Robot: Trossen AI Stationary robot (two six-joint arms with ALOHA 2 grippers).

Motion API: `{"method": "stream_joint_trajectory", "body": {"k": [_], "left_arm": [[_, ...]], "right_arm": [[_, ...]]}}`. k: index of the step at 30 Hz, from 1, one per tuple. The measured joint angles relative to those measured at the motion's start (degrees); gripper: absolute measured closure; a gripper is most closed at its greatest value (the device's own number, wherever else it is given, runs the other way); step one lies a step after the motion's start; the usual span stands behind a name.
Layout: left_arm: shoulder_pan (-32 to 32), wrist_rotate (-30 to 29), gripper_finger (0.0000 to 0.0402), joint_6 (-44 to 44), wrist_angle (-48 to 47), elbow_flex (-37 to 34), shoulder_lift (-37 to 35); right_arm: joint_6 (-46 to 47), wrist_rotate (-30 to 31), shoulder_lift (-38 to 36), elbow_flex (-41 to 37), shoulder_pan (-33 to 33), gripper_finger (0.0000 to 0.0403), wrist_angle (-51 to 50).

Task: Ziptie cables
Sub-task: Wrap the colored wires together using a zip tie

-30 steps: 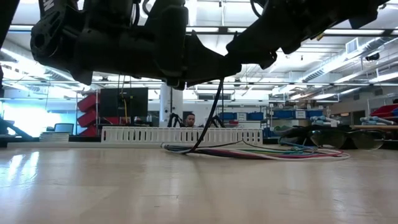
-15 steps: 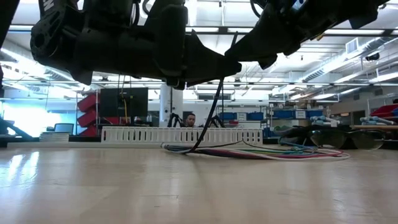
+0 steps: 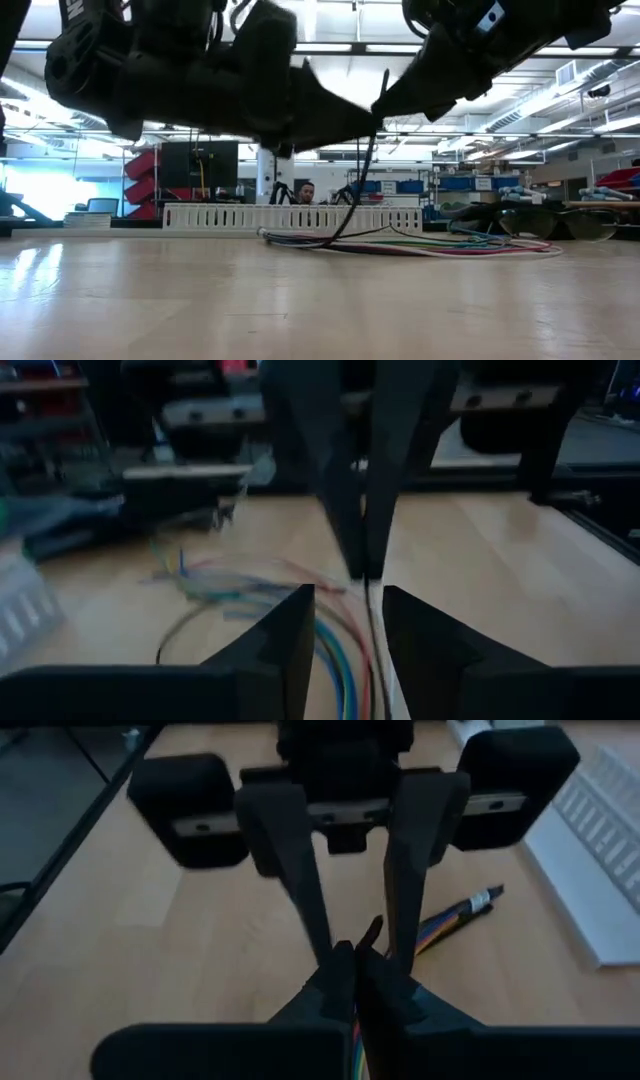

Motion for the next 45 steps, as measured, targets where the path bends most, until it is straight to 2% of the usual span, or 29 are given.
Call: {"method": "stream_joint_trajectory", "body": {"k": [3,9,13,15,18,21,23,31,39,45], "left_arm": [[0.04,-1.89,0.0277,-2.43,0.52,-2.82,-1.83],[0.13,-11.00,0.0275,-3.82,0.38,-9.90,-10.28],[2.51,-13.54,0.0275,-4.87,-5.25,-12.70,-15.59],[5.21,-11.20,0.0275,-6.99,-11.60,-12.57,-17.06],[9.19,-3.41,0.0275,-8.61,-20.24,-11.38,-17.06],[11.54,3.69,0.0275,-8.67,-27.57,-9.98,-16.92],[11.98,5.82,0.0275,-8.48,-30.91,-9.32,-16.91],[12.24,5.53,0.0275,-6.99,-44.21,-6.84,-16.87],[12.14,5.23,0.0275,-7.61,-45.89,-6.83,-16.86],[12.00,5.28,0.0275,-8.87,-46.59,-6.83,-16.86]], "right_arm": [[1.03,-0.04,0.00,0.00,0.00,0.0402,-1.71],[0.98,-0.20,0.00,0.00,-0.10,0.0402,-1.97],[0.96,-1.23,0.00,0.00,-0.93,0.0402,-1.95],[0.94,-1.89,0.00,0.00,-1.47,0.0403,-1.81],[0.94,-3.75,0.00,0.00,-2.39,0.0403,-1.46],[0.94,-4.72,0.00,0.00,-2.98,0.0403,-1.60],[0.92,-5.37,0.00,0.00,-3.19,0.0403,-1.62],[0.33,-6.99,0.00,0.00,-4.14,0.0403,-1.61],[-0.04,-7.82,0.00,0.00,-5.12,0.0402,-1.52],[1.69,-16.69,1.33,0.01,-7.91,0.0402,-0.12]]}}
